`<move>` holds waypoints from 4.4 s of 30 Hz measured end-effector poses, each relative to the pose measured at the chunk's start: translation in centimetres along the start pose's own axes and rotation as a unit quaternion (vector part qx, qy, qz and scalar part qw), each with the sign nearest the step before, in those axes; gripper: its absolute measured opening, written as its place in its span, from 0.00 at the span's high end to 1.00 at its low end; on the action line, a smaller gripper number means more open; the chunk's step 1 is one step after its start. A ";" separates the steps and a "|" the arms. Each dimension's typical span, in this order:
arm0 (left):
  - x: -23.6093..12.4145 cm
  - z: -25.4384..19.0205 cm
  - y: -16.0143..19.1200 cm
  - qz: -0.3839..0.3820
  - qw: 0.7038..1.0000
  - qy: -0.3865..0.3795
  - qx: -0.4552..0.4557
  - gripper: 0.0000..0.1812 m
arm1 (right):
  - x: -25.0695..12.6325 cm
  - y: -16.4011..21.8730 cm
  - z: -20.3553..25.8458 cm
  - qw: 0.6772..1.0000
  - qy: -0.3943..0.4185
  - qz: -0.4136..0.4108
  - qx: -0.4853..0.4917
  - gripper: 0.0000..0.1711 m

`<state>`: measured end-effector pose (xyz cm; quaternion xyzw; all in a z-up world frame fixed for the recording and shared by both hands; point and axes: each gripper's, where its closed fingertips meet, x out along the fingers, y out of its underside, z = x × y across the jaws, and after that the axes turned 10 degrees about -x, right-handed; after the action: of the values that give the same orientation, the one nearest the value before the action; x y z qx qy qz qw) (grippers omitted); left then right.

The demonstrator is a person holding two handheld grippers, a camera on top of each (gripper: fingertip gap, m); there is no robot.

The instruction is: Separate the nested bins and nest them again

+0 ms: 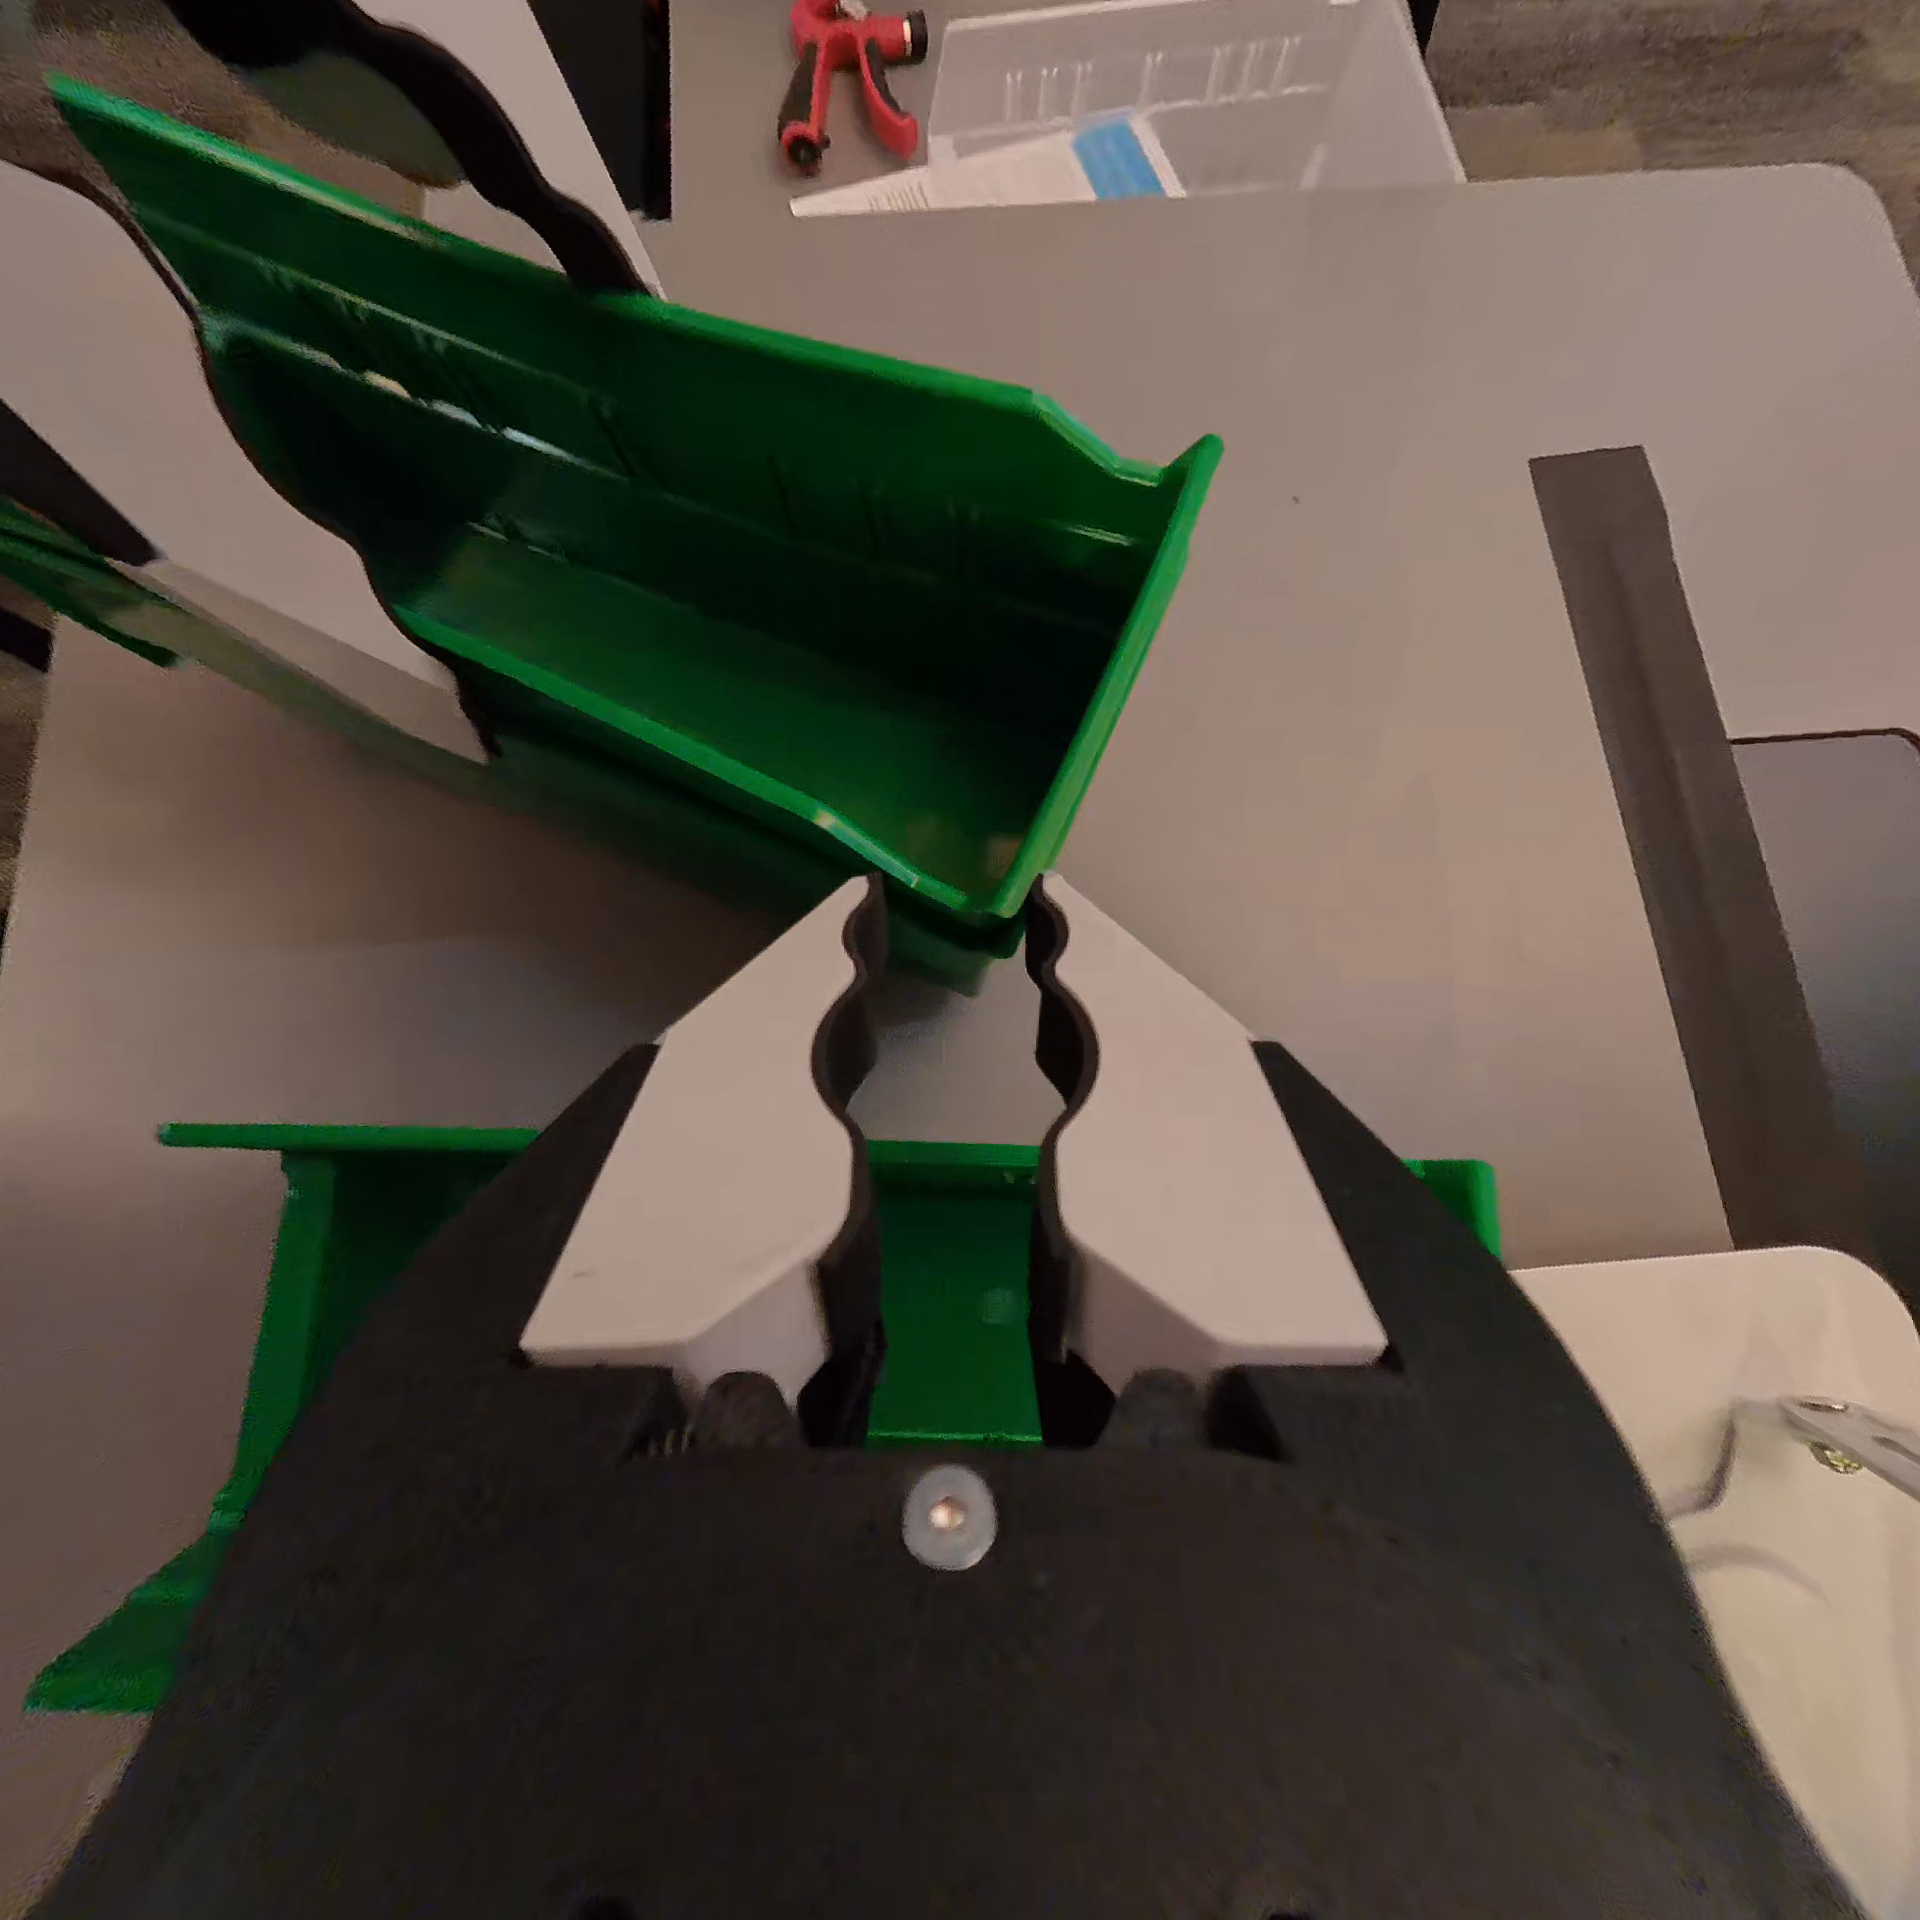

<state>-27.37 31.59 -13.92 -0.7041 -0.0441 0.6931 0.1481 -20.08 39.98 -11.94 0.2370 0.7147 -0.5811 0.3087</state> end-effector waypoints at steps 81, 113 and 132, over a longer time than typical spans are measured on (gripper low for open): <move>1.0 0.8 -2.0 -0.050 0.990 -0.005 -0.131 0.46 | 2.9 -2.9 2.2 0.985 -0.062 0.038 0.156 0.63; 0.9 1.1 -2.6 -0.086 0.983 -0.035 -0.157 0.49 | 6.0 0.6 2.5 0.975 -0.064 0.128 0.171 0.67; -1.9 1.4 -3.8 -0.121 0.979 0.034 -0.159 0.49 | 6.1 -0.4 2.6 0.971 -0.085 0.109 0.192 0.69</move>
<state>-28.30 34.93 -11.05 -0.7314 -0.2335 0.6298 0.1179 -24.17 37.24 -16.37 0.3185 0.5304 -0.6884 0.3786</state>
